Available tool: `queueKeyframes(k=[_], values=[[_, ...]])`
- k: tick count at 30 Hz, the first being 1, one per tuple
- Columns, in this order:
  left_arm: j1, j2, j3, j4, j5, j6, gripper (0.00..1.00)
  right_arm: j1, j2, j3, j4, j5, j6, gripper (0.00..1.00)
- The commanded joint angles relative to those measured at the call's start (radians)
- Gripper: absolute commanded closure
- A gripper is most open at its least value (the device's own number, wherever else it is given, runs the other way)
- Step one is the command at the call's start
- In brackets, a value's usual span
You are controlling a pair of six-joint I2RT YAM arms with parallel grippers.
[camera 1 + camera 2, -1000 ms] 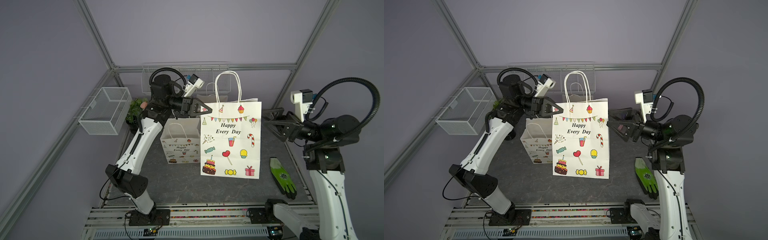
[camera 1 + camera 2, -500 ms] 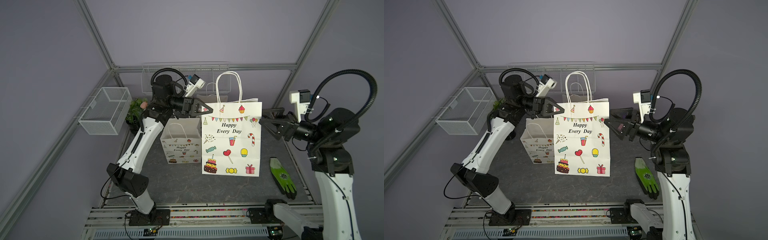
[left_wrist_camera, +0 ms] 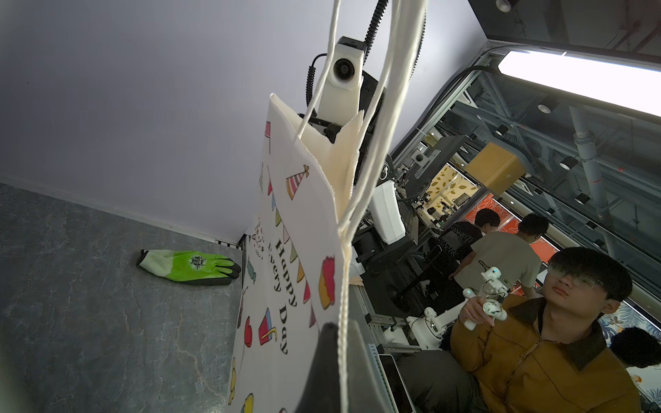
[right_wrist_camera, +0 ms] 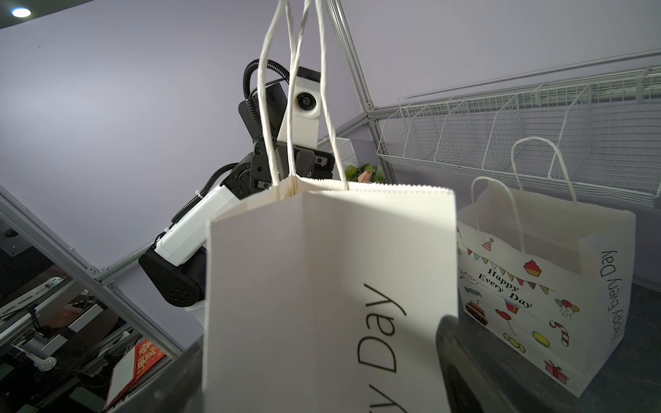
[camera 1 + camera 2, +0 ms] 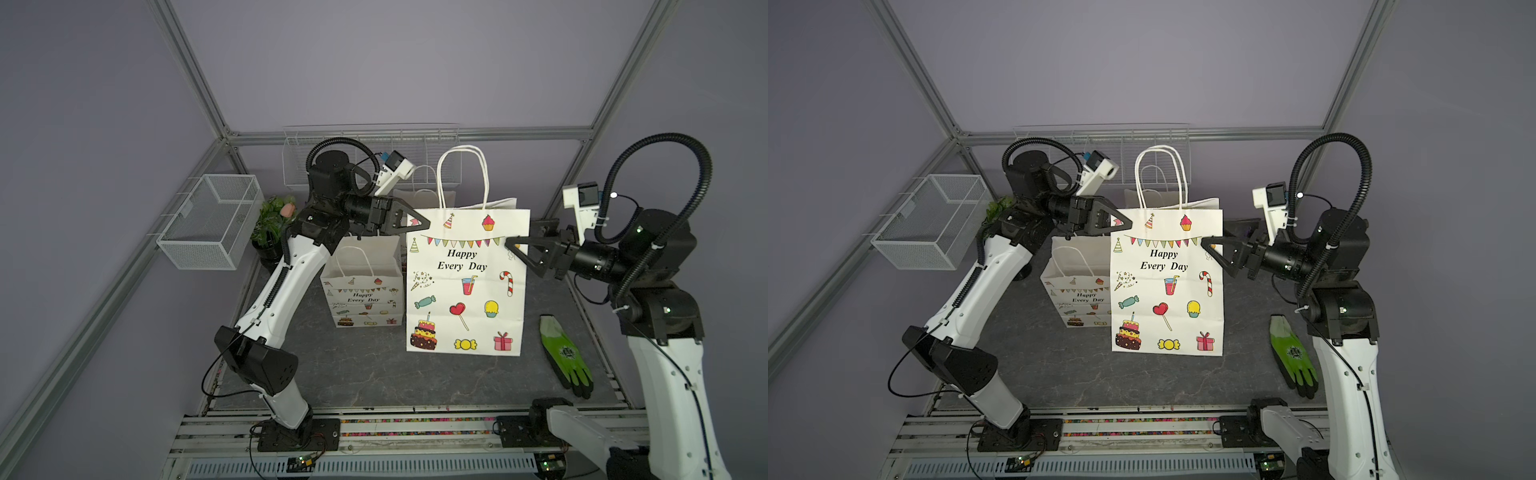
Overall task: Put away the paper bag
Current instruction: Press the paper bag.
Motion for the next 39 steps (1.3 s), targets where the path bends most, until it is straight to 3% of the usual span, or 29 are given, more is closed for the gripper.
queueKeyframes(k=[1,12,16,22,27,31,39], values=[[-0.010,0.003,0.037,0.019,0.009,-0.020,1.00,0.018,0.013,0.018,-0.028,-0.004,-0.039,0.11],[-0.009,-0.010,0.004,0.079,0.017,-0.065,1.00,0.018,-0.025,0.104,-0.217,0.193,-0.164,0.11],[-0.010,-0.009,0.007,0.080,0.017,-0.067,1.00,0.018,-0.014,0.101,-0.228,0.213,-0.174,0.11],[-0.010,-0.006,0.009,0.082,0.016,-0.069,1.00,0.019,0.014,0.075,-0.184,0.117,-0.150,0.11],[-0.009,-0.005,0.014,0.082,0.016,-0.071,1.00,0.021,0.001,-0.003,0.057,-0.130,0.019,0.10],[-0.010,-0.004,0.018,0.084,0.019,-0.074,1.00,0.026,-0.024,-0.028,0.128,-0.187,0.055,0.00],[-0.010,-0.009,0.015,0.086,0.022,-0.077,1.00,0.025,0.016,0.010,-0.004,-0.182,-0.023,0.40]])
